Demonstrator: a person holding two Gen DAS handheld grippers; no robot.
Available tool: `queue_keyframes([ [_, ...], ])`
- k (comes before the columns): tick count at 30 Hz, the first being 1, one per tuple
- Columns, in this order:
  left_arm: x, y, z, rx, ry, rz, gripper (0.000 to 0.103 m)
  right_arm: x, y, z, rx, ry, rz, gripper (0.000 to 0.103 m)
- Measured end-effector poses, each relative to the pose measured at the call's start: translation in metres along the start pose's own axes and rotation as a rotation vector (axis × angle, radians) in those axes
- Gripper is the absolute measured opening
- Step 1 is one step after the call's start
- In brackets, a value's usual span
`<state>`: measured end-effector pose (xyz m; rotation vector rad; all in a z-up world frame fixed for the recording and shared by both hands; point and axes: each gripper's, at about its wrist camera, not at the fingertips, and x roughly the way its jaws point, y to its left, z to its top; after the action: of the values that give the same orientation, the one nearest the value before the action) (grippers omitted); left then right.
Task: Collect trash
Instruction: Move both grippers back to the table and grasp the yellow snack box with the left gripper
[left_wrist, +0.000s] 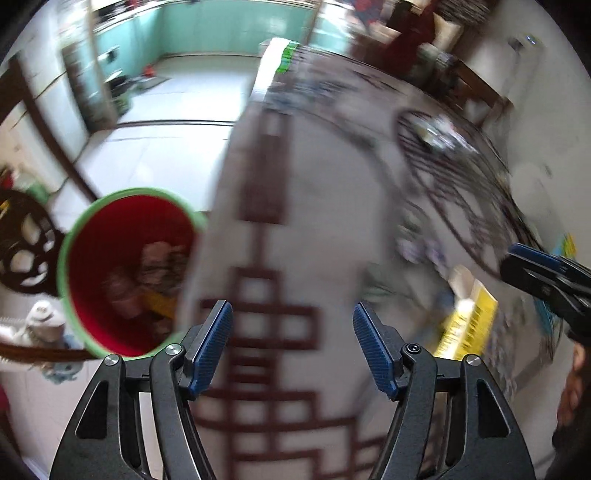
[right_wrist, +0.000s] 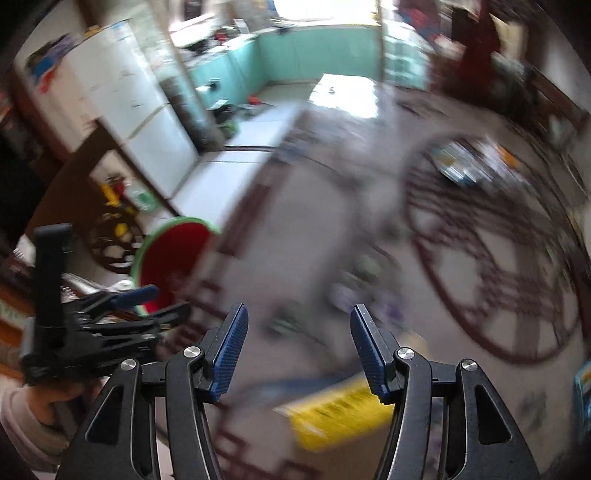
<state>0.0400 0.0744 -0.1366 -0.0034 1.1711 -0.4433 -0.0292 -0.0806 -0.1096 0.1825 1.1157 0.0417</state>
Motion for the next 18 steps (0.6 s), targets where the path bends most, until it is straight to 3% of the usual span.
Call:
queue_keyframes([
  [8, 0.016, -0.102, -0.010, 0.236, 0.045, -0.120, 0.071, -0.016, -0.118, -0.027, 0.167, 0.021, -0.102, 0.056],
  [13, 0.027, -0.135, -0.013, 0.286, 0.077, -0.148, 0.071, -0.024, -0.155, -0.033, 0.218, 0.010, -0.095, 0.056],
  [18, 0.041, -0.162, -0.018, 0.315, 0.118, -0.140, 0.072, -0.022, -0.167, -0.032, 0.207, 0.015, -0.065, 0.056],
])
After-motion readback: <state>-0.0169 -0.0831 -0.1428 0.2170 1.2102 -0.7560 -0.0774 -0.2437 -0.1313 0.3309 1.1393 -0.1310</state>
